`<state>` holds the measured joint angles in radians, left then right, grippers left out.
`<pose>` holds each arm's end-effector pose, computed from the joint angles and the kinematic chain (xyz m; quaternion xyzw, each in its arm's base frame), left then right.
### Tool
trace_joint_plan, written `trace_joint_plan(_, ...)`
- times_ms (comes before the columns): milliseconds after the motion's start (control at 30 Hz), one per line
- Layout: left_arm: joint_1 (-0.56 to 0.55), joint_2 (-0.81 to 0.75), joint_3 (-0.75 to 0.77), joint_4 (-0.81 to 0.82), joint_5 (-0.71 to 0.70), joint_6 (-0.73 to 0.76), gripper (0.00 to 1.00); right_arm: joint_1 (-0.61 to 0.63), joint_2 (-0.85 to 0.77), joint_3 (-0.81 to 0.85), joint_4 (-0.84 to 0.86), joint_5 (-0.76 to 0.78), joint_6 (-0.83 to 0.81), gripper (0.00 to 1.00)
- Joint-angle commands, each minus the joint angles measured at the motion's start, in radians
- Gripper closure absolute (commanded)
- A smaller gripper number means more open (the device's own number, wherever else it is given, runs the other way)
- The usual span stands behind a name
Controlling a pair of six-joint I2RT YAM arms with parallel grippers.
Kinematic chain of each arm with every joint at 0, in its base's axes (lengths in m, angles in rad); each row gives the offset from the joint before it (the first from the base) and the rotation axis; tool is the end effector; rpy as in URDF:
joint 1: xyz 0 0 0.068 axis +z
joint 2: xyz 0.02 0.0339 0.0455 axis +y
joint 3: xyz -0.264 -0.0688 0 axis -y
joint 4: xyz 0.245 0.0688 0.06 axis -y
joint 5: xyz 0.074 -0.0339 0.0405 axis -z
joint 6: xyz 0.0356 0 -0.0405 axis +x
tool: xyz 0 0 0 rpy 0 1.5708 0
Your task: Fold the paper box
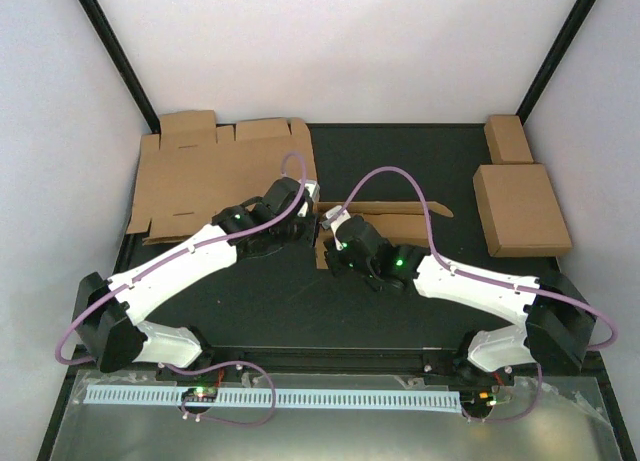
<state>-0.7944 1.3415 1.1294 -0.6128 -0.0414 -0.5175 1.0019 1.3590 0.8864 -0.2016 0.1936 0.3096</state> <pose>0.2018 -0.2034 0.2972 0.1210 0.9232 -0.2069 0.3004 0.1647 0.2449 0.2455 -0.2649 0.8580 0.1940 0.3950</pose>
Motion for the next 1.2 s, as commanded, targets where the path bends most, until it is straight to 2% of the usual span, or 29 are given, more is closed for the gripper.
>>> trace_joint_plan(0, -0.054, 0.005, -0.038, -0.122, 0.125, -0.016, 0.98, -0.032, 0.001, 0.01, 0.125, 0.035, 0.003, 0.98)
trace_joint_plan(400, -0.058, -0.009, -0.116, -0.033, 0.095, -0.04, 0.98, -0.031, -0.101, -0.044, 0.103, -0.011, 0.008, 0.98)
trace_joint_plan(567, -0.058, -0.022, -0.083, -0.05, 0.067, -0.026, 0.86, -0.031, -0.151, -0.055, 0.092, -0.051, 0.012, 0.98)
trace_joint_plan(900, -0.057, -0.007, -0.026, -0.07, 0.042, 0.001, 0.81, -0.032, -0.271, -0.049, 0.045, -0.114, 0.031, 0.98)
trace_joint_plan(1033, -0.058, -0.023, -0.032, -0.067, 0.044, 0.002, 0.73, -0.044, -0.271, -0.021, 0.009, -0.112, 0.039, 0.98)
trace_joint_plan(1167, -0.058, -0.054, -0.04, -0.073, 0.034, 0.002, 0.58, -0.057, -0.244, -0.005, -0.015, -0.105, 0.049, 0.98)
